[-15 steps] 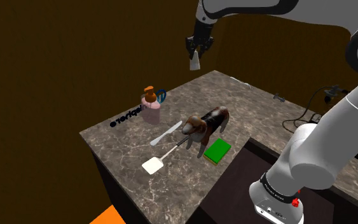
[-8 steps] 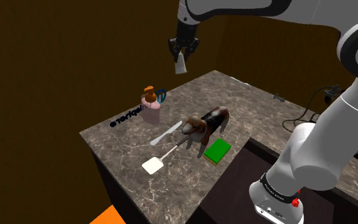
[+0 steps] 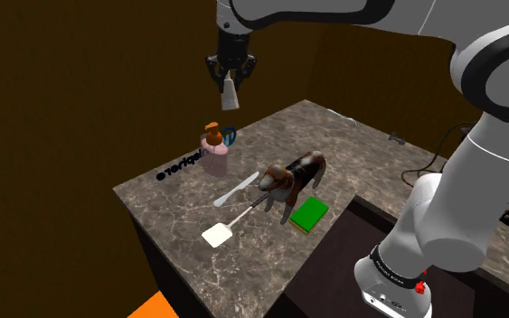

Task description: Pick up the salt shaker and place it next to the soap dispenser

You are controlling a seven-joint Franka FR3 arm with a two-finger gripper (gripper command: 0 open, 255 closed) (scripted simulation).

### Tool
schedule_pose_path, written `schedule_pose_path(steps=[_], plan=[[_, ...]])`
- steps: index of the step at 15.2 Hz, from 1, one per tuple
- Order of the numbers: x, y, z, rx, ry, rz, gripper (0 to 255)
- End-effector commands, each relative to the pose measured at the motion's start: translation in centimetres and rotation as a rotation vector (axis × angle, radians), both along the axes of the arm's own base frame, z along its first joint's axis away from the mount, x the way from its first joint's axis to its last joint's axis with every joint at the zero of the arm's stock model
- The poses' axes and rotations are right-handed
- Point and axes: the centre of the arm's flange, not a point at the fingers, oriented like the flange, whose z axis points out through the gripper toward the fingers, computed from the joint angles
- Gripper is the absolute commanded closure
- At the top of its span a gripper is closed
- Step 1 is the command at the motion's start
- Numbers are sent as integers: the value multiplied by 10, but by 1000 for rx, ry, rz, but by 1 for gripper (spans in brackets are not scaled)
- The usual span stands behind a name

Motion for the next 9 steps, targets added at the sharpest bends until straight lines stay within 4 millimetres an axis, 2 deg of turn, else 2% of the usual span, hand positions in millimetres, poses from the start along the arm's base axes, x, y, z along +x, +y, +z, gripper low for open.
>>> schedule_pose_path(steps=[1,9], plan=[[7,28,-1,1,0,-1,255],[26,132,-1,1,0,-1,255]])
